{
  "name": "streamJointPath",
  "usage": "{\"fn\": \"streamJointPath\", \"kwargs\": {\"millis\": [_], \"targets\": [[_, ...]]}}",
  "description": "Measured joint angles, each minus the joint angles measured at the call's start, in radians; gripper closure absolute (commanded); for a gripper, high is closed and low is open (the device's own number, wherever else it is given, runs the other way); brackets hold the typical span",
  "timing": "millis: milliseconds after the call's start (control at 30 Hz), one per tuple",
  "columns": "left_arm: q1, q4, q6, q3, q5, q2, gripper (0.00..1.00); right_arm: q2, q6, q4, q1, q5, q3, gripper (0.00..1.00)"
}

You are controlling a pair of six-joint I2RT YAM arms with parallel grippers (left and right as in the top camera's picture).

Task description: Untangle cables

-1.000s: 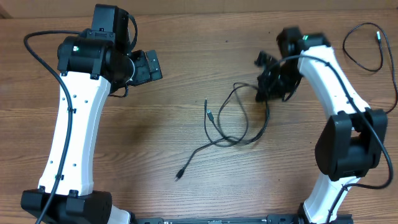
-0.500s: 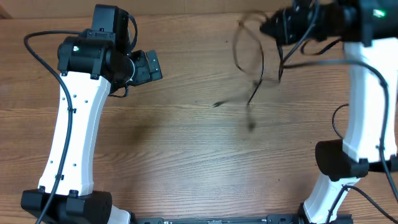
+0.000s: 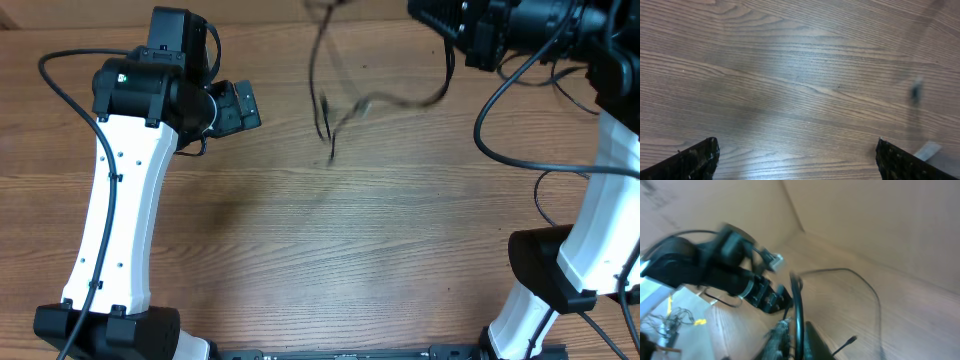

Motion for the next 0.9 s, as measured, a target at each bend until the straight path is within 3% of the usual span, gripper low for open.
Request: {"fn": "streamJointPath", "kwargs": {"millis": [100,300,500,700,900], "targets": [[0.0,0.0,0.0,0.0,0.0,0.0,0.0,0.007,0.007,-0.056,0.0,0.081,-0.039,0.83],[0.0,0.0,0.0,0.0,0.0,0.0,0.0,0.034,0.009,-0.08,0.0,0.167,-0.194,0.67],[0.0,0.001,0.0,0.0,0.0,0.0,0.01,0.05,0.01,-0.059,0.001,0.203,-0.401,0.64],[0.0,0.0,0.0,0.0,0.0,0.0,0.0,0.05,0.01,-0.059,0.001,0.247,-0.558,0.46],[0.0,0.001,0.0,0.0,0.0,0.0,0.0,0.051,0.01,-0.031,0.001,0.32,-0.787,0.46]]}}
